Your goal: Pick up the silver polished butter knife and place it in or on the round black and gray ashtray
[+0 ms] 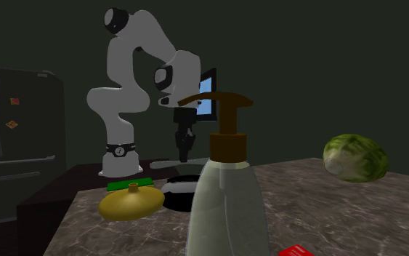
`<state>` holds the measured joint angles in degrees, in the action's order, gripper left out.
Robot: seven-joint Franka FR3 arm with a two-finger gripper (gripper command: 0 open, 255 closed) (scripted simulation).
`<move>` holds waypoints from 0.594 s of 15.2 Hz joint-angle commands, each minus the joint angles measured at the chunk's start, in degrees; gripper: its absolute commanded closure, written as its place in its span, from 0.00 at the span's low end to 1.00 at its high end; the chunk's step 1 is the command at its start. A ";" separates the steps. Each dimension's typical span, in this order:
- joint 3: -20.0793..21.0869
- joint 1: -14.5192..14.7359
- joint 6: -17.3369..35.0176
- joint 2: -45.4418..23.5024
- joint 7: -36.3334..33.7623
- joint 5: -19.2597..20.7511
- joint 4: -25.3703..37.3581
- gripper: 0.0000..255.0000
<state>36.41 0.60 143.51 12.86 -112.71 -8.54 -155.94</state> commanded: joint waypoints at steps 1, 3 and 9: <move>0.72 -0.84 2.22 -2.18 -1.23 1.56 -0.19 1.00; 1.34 -1.66 4.31 -4.24 -2.60 3.35 -0.47 1.00; 1.49 -1.91 5.00 -4.95 -3.13 4.05 -0.54 1.00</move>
<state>37.89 -1.30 148.48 7.93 -115.81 -4.52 -156.47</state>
